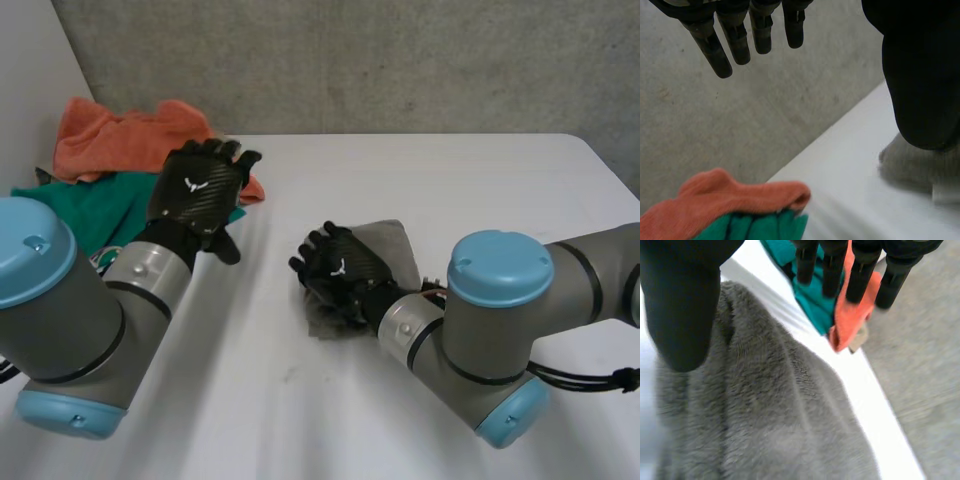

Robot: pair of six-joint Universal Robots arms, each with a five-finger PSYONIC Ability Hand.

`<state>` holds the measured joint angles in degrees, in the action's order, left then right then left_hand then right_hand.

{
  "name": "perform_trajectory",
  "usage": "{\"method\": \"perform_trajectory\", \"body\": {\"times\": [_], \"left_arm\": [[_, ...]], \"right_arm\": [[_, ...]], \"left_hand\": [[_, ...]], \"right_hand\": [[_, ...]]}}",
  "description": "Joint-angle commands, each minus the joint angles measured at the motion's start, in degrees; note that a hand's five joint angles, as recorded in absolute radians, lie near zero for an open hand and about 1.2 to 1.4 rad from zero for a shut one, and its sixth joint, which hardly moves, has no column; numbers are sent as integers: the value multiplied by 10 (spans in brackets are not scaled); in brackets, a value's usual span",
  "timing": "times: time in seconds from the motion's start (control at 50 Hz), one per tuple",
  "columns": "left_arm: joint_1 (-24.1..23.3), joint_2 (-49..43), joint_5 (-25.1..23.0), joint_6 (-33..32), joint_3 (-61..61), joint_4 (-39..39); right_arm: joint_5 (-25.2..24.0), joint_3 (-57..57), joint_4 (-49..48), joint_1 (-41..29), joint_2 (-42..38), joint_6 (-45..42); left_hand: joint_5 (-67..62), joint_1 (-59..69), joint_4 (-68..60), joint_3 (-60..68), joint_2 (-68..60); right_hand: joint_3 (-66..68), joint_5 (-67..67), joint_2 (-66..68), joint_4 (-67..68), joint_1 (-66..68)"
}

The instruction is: Fold the laundry.

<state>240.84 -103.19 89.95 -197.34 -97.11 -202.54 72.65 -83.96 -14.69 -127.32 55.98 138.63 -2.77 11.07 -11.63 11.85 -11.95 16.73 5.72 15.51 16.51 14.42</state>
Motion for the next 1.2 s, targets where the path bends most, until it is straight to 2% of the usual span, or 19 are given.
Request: {"method": "perform_trajectory", "body": {"times": [0.02,0.06,0.08,0.18,0.22,0.32,0.44,0.54,0.6,0.68,0.76,0.9,0.98,1.0,1.06,1.08,1.16,1.2], "left_arm": [[-35,-56,25,97,100,7],[-62,-85,33,107,137,16],[-90,-117,40,111,176,34],[-136,-227,55,115,311,124],[-141,-263,64,116,353,153],[-160,-355,121,114,451,217],[-159,-380,161,103,443,232],[-149,-386,161,57,424,247],[-146,-394,161,31,414,253],[-147,-392,158,28,409,254],[-149,-377,148,28,410,251],[-137,-267,79,29,405,227],[-108,-235,8,28,397,219],[-100,-227,-32,29,395,221],[-94,-212,-109,30,392,223],[-93,-204,-164,32,389,228],[-90,-191,-277,39,380,255],[-88,-189,-301,42,379,266]], "right_arm": [[27,8,32,87,75,189],[27,6,40,118,93,247],[26,8,56,139,105,294],[14,35,133,169,100,375],[13,51,154,169,90,373],[7,120,210,168,1,361],[-43,175,261,168,-68,361],[-22,209,270,164,-120,353],[-3,212,273,163,-126,335],[18,210,273,162,-116,278],[33,176,262,169,-47,259],[62,75,175,174,45,260],[71,-5,135,192,69,261],[69,-30,135,195,71,263],[64,-66,131,194,70,272],[62,-86,128,193,70,282],[37,-105,113,186,63,326],[18,-108,94,186,59,346]], "left_hand": [[24,-7,12,-15,16],[24,-7,12,-15,16],[21,-4,9,-11,12],[5,12,-6,4,-3],[5,12,-6,4,-3],[5,12,-6,4,-3],[9,8,-3,0,1],[14,3,2,-5,6],[17,0,6,-8,9],[21,-4,9,-11,12],[24,-7,12,-15,16],[28,-11,16,-19,20],[28,-11,16,-19,20],[28,-11,16,-19,20],[26,-9,14,-16,17],[26,-9,14,-16,17],[22,-5,11,-13,14],[21,-4,9,-11,12]], "right_hand": [[-67,-57,-55,-65,-44],[-67,-57,-55,-65,-44],[-67,-57,-55,-65,-44],[-67,-57,-55,-65,-44],[-67,-57,-55,-65,-44],[-67,-57,-55,-65,-44],[-67,-57,-55,-65,-44],[-67,-57,-55,-65,-44],[-67,-57,-55,-65,-44],[-67,-57,-55,-65,-44],[-67,-57,-55,-65,-44],[-67,-57,-55,-65,-44],[-67,-57,-55,-65,-44],[-67,-57,-55,-65,-44],[-67,-57,-55,-65,-44],[-67,-57,-55,-65,-44],[-67,-57,-55,-65,-44],[-67,-57,-55,-65,-44]]}}
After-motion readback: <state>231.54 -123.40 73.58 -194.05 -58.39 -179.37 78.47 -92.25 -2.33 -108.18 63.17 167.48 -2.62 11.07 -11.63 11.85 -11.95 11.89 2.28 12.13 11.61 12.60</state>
